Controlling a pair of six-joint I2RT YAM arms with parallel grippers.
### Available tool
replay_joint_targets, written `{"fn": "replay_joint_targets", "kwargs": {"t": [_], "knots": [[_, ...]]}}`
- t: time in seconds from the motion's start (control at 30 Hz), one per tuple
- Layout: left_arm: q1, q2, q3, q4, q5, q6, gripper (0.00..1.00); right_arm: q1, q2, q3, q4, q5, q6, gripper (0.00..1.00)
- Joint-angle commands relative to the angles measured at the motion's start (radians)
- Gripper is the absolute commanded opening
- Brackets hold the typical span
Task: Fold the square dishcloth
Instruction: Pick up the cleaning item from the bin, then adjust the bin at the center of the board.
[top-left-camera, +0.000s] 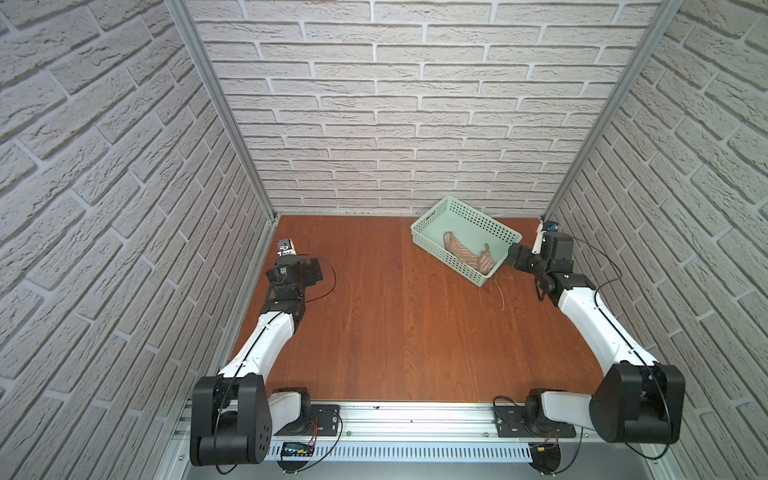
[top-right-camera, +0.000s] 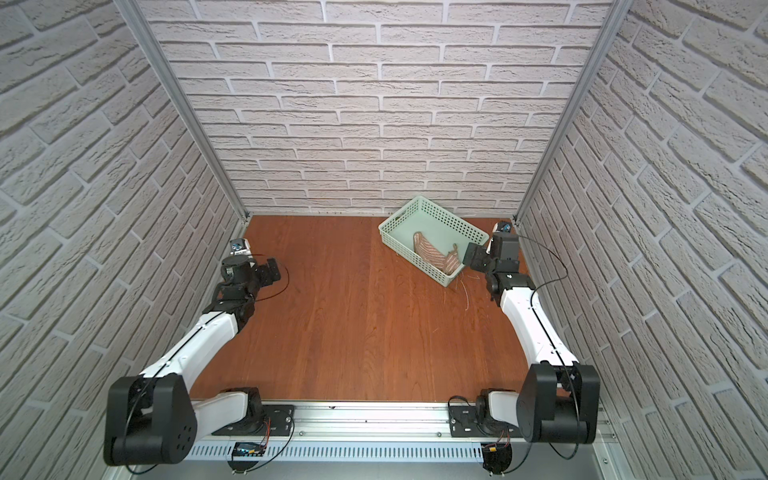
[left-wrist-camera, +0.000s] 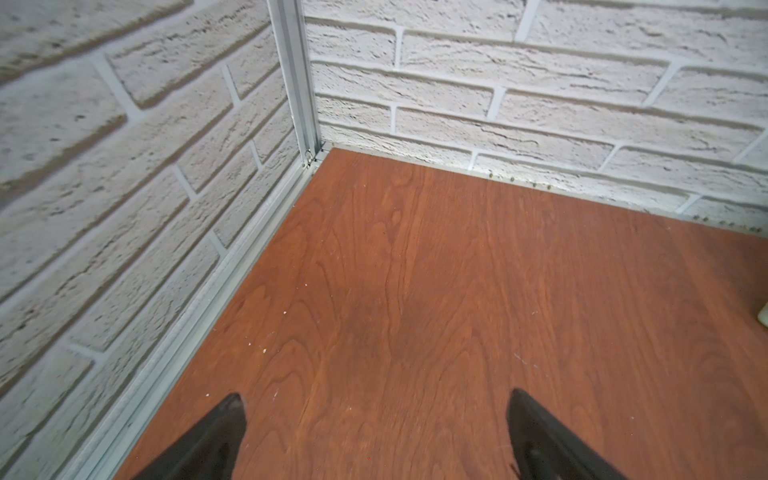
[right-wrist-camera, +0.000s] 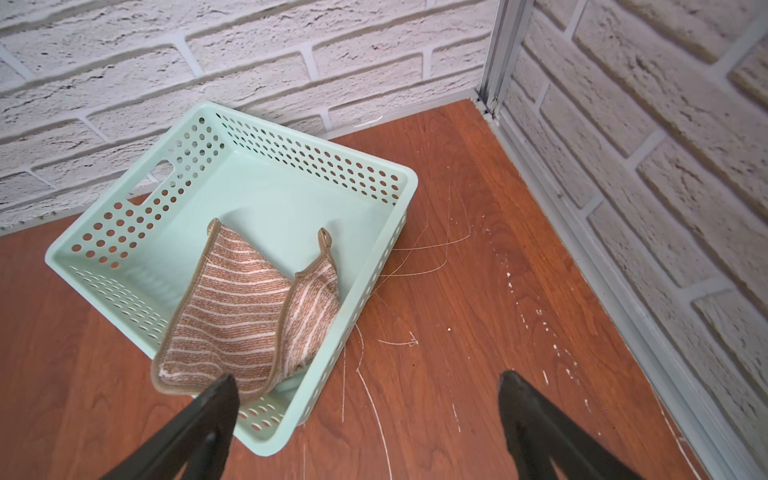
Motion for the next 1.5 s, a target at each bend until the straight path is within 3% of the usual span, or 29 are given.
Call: {"fn": "replay_joint_targets", "kwargs": {"t": [0.0, 0.37, 0.63, 1.2, 1.3, 1.47], "knots": [[-0.006, -0.039, 0.051, -0.193, -0.076, -0.074, 0.98, 0.019, 0.04, 0.048, -0.153, -0.054, 0.069, 0.99], [-0.006, -0.062, 0.13, -0.485, -0.148, -0.269, 0.98, 0.166, 0.162, 0.181, -0.194, -0.143, 0.085, 0.99], [-0.008, -0.106, 0.1, -0.532, -0.114, -0.34, 0.98, 0.301, 0.298, 0.303, -0.272, -0.078, 0.031, 0.99], [-0.008, -0.2, 0.037, -0.536, -0.111, -0.357, 0.98, 0.36, 0.57, 0.566, -0.433, 0.02, 0.009, 1.0], [-0.007, -0.207, 0.037, -0.544, -0.119, -0.357, 0.98, 0.36, 0.609, 0.608, -0.462, 0.019, 0.001, 0.91], [-0.008, -0.211, 0.038, -0.555, -0.128, -0.357, 0.98, 0.36, 0.64, 0.646, -0.48, 0.018, -0.004, 0.61]]}}
